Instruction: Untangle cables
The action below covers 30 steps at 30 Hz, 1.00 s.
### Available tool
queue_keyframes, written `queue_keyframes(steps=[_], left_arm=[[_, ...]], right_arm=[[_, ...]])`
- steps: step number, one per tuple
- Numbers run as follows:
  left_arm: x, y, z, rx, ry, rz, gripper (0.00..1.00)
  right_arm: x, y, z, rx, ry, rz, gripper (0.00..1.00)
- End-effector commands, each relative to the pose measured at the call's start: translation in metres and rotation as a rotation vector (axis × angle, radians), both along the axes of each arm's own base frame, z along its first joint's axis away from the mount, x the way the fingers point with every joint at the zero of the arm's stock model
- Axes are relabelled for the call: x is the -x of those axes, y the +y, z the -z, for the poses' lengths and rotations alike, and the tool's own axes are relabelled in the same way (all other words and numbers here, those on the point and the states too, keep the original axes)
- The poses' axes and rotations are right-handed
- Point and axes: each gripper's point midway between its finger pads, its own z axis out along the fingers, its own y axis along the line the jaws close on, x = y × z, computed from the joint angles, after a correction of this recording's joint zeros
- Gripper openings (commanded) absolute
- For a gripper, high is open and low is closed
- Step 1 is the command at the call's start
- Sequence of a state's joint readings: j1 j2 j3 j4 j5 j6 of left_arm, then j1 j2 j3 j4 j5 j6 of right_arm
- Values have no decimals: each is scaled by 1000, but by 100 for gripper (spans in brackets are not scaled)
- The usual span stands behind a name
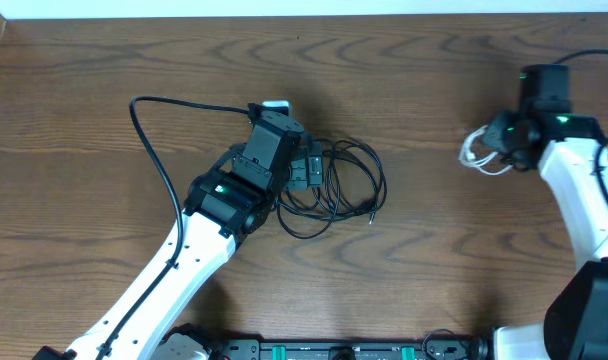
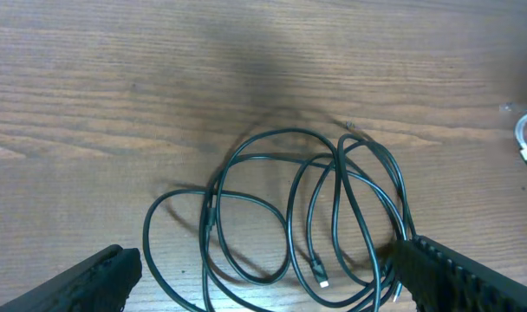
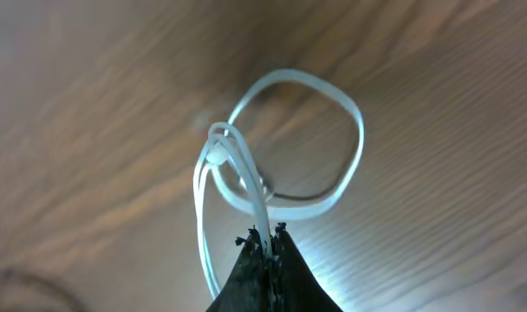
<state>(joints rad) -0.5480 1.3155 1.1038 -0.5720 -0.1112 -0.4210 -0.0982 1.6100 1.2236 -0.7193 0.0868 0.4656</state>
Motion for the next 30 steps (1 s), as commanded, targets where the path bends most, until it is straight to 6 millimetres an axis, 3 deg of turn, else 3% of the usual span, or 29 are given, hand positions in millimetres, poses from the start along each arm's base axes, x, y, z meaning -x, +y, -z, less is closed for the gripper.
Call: queue_keyframes(steps=[1, 13, 18, 21, 25, 28, 30], left_arm=[[-4, 1, -9, -5, -27, -4, 99], [-4, 1, -9, -5, -27, -4, 99], [-4, 1, -9, -5, -27, -4, 99], [-4, 1, -9, -5, -27, -4, 99], [-4, 1, -9, -5, -27, -4, 99], [-4, 1, -9, -5, -27, -4, 99], [-4, 1, -9, -5, -27, -4, 99]], right_arm=[[-4, -38, -13, 68, -50, 41, 1], [-24, -178, -60, 263, -324, 213, 1], [-18, -216, -80, 304, -412, 286, 1], [-3, -221, -66, 263, -356, 335, 1], [15, -212, -40, 140, -289, 457, 1], [20, -200, -20, 40, -282, 525, 1], [12, -181, -7, -69, -308, 500, 1]])
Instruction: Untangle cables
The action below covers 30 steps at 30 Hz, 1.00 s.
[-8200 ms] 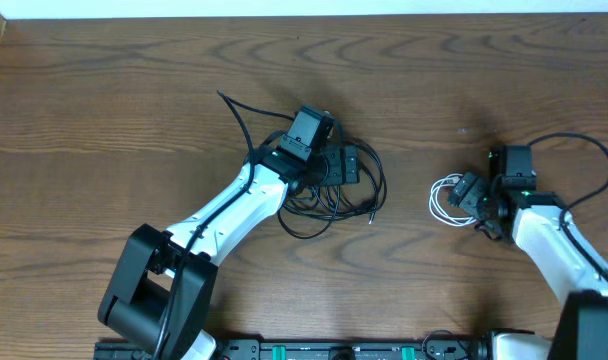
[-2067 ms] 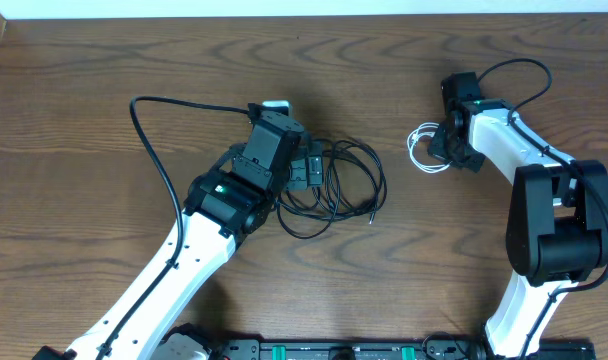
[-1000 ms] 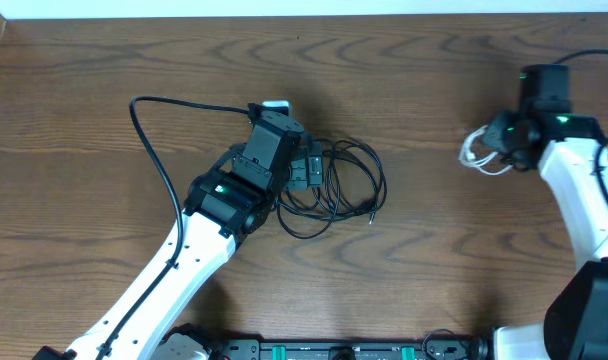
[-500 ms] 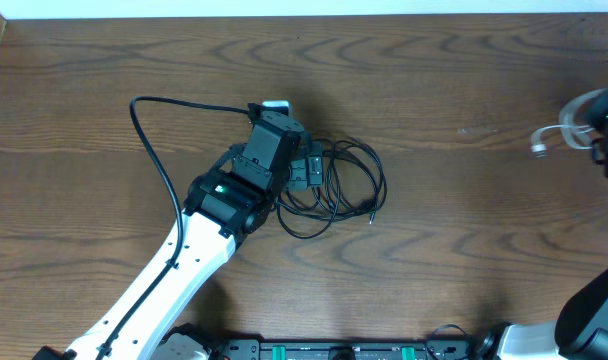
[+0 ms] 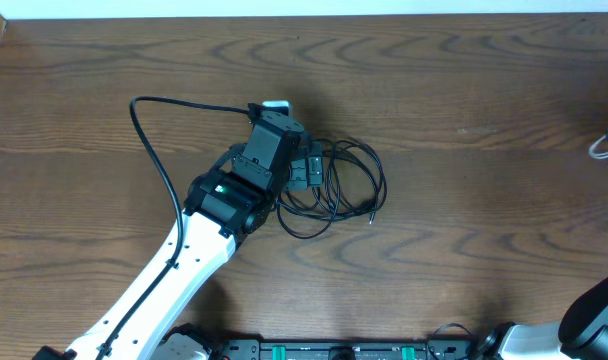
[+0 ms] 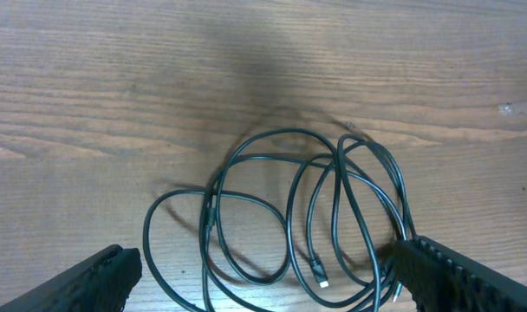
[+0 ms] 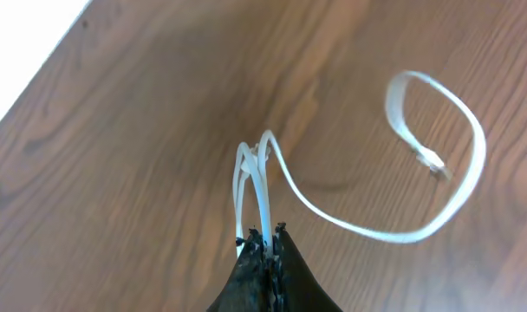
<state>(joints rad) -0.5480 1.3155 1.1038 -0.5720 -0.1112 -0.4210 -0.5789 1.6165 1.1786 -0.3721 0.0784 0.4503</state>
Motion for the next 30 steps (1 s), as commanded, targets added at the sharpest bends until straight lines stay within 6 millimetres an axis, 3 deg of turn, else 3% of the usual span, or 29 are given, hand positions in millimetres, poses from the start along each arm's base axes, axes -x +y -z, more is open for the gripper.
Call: queue_keyframes(steps=[1, 4, 7, 10, 13, 16, 20, 26, 30], left_arm=[[-4, 1, -9, -5, -27, -4, 99], [-4, 1, -9, -5, -27, -4, 99], [-4, 1, -9, -5, -27, -4, 99], [-4, 1, -9, -5, -27, -4, 99], [-4, 1, -9, -5, -27, -4, 99], [-4, 1, -9, -5, -27, -4, 99], [-4, 1, -9, -5, -27, -4, 99], [-4, 1, -9, -5, -27, -4, 99], [-4, 1, -9, -5, -27, -4, 99]], right_arm=[[-15, 34, 22, -195, -105, -44, 1], [-44, 70, 5, -270, -233, -272, 1], [-61, 89, -23, -312, -363, -390, 1], [-67, 93, -44, -342, -432, -399, 1], [-75, 103, -77, -314, -545, -511, 1], [-70, 93, -89, -266, -559, -485, 1], [-46, 67, -69, -199, -433, -383, 1], [8, 20, -11, -145, -136, -117, 1], [28, 6, 11, -108, -21, -14, 1]])
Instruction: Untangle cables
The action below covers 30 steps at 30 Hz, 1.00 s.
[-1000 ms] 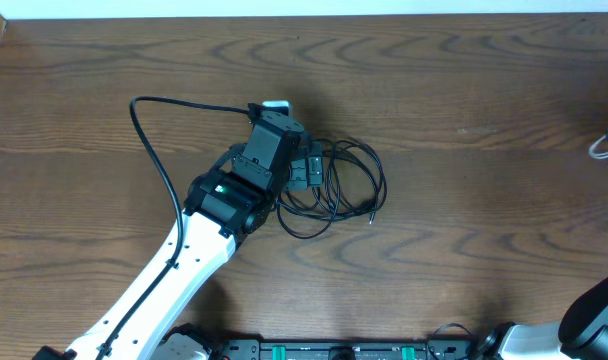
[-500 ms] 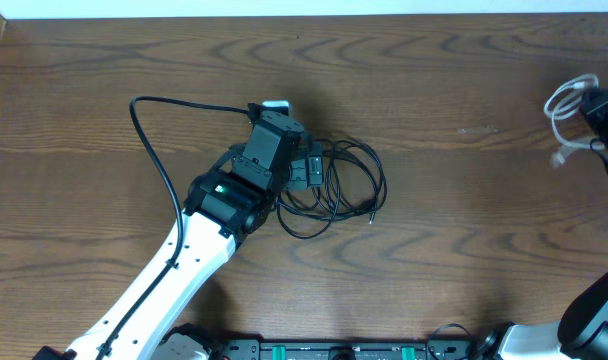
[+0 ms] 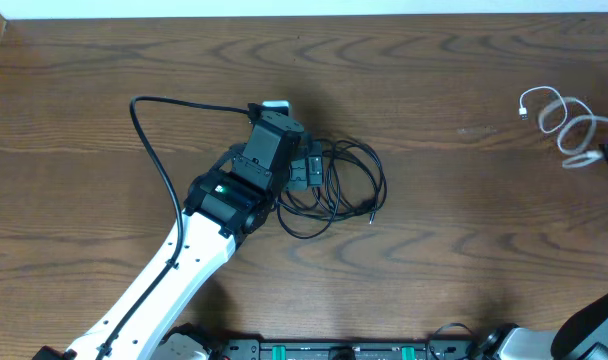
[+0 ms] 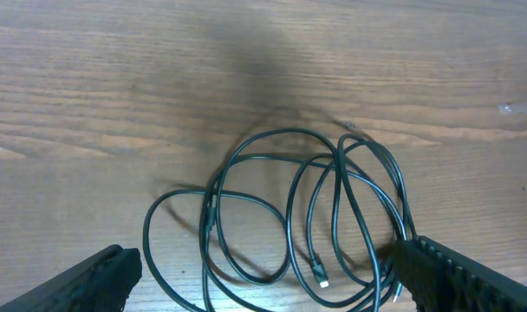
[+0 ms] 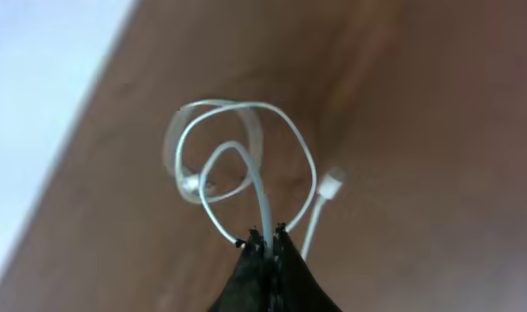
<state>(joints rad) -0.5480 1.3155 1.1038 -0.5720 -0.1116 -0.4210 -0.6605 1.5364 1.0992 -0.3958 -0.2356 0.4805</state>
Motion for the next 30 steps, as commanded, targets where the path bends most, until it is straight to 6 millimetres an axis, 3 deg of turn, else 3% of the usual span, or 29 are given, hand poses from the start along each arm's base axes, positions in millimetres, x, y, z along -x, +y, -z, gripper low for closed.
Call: queue_keyframes(steps=[1, 9, 11, 13, 16, 21, 25, 30], left_arm=[[-4, 1, -9, -5, -27, -3, 99], [-4, 1, -9, -5, -27, -3, 99], [-4, 1, -9, -5, -27, -4, 99], [-4, 1, -9, -5, -27, -3, 99], [-4, 1, -9, -5, -27, -4, 99], [-4, 1, -9, -5, -27, -4, 98], [-4, 1, -9, -5, -27, -3, 99], [-4, 1, -9, -5, -27, -4, 99]], right_arm=[[17, -24, 14, 103, 114, 91, 1], [-35, 24, 0, 47, -64, -163, 1], [-44, 33, -11, 99, -94, -234, 1], [-44, 30, -29, 163, -112, -227, 1], [-31, 14, -66, 238, -143, -124, 1], [13, -10, -133, 392, -183, 47, 1], [39, -17, -160, 447, -205, 121, 1], [58, -18, -175, 489, -190, 185, 1]])
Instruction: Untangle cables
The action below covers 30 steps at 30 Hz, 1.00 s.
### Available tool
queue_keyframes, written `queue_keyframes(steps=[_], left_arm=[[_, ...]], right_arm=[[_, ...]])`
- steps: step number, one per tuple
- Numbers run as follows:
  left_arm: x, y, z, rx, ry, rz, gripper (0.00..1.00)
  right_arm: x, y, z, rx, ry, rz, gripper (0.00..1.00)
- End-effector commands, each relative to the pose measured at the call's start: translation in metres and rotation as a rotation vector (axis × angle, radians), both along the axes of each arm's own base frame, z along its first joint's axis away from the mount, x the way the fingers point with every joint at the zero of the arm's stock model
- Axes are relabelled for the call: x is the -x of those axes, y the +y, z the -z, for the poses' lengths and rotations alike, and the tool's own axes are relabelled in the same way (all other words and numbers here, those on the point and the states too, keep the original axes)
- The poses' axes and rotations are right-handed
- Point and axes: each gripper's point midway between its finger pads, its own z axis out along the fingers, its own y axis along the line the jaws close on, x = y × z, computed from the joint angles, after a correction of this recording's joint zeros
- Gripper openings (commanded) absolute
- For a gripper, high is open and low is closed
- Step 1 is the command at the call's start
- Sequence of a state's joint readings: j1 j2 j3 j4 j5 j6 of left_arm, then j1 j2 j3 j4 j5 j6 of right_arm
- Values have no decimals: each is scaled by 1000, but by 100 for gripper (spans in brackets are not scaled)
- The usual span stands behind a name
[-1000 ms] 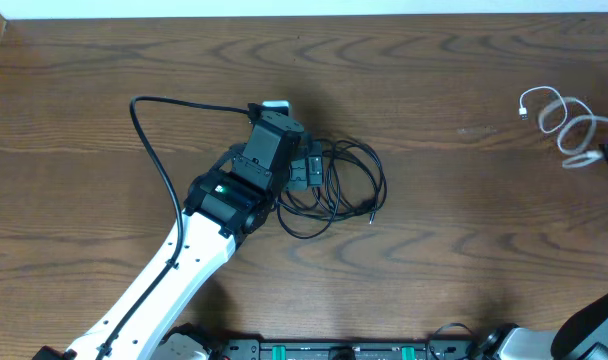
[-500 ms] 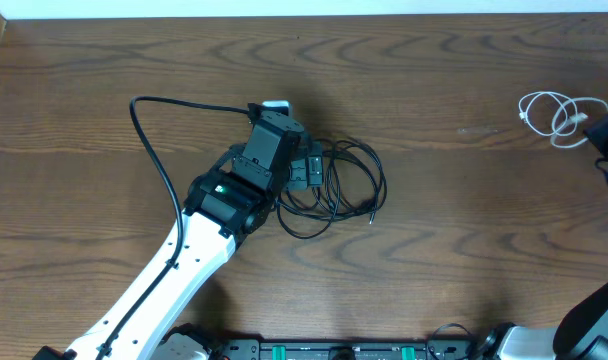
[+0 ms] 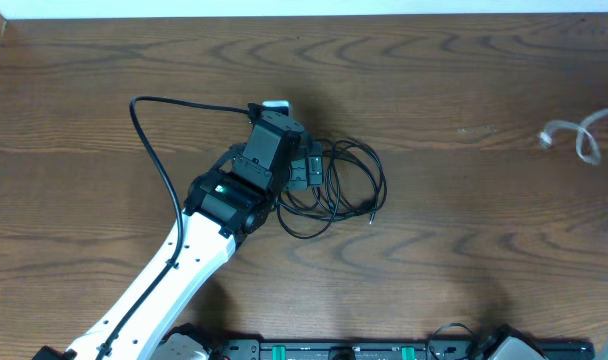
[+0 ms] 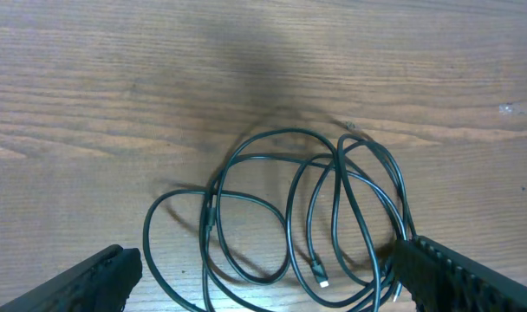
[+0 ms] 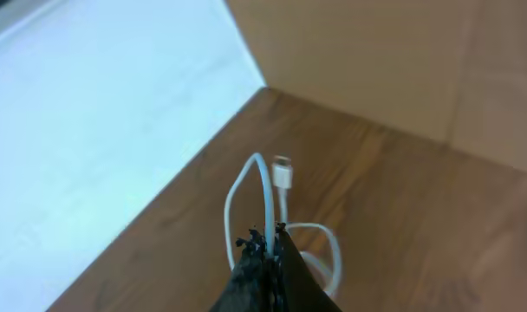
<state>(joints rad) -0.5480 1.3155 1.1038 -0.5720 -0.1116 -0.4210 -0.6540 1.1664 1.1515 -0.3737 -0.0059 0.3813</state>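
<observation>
A tangle of black cable (image 3: 336,185) lies in loose loops mid-table; in the left wrist view the black cable (image 4: 307,217) has a small plug end lying inside the loops. My left gripper (image 3: 304,172) hovers over its left part, jaws wide open (image 4: 263,290) with the loops between them, nothing gripped. A white cable (image 3: 582,135) shows blurred at the table's far right edge. My right gripper (image 5: 265,236) is shut on the white cable (image 5: 269,186), whose loops and plug dangle past the fingertips. The right arm is outside the overhead view.
The left arm's own black lead (image 3: 149,140) arcs over the table to the left of the tangle. In the right wrist view the table's corner meets a white wall (image 5: 99,104) and a brown panel (image 5: 393,61).
The white cable has shifted further right, to the table's edge, and hangs differently. The right wrist view now faces the table's corner. The left gripper and black tangle are unchanged.
The right gripper held the white cable, shut, over the table's right part. A second later it was at the far right edge, then at the upper right with the cable's loops dangling, and now at the edge again. The left gripper stayed open over the black tangle throughout.
</observation>
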Motion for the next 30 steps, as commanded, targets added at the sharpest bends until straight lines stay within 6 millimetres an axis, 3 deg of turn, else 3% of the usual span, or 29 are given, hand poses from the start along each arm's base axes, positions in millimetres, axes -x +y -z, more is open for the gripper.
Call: queue_keyframes(steps=[1, 4, 8, 14, 17, 21, 25, 30], left_arm=[[-4, 1, -9, -5, -27, -3, 99], [-4, 1, -9, -5, -27, -4, 99], [-4, 1, -9, -5, -27, -3, 99], [-4, 1, -9, -5, -27, -3, 99], [-4, 1, -9, -5, -27, -4, 99], [-4, 1, -9, -5, -27, -3, 99], [-4, 1, -9, -5, -27, -4, 99], [-4, 1, -9, -5, -27, -4, 99]], right_arm=[[14, -8, -8, 37, 28, 81, 1], [13, -3, -12, 45, 29, 75, 1], [4, 7, 15, 7, 123, 60, 1], [-52, 41, 58, -90, 165, -130, 1], [-62, 54, 65, -108, 173, -202, 1], [-59, 49, 49, -137, 95, -184, 1], [-73, 72, 3, -200, -124, -415, 1], [-77, 83, -37, -260, -263, -500, 1]])
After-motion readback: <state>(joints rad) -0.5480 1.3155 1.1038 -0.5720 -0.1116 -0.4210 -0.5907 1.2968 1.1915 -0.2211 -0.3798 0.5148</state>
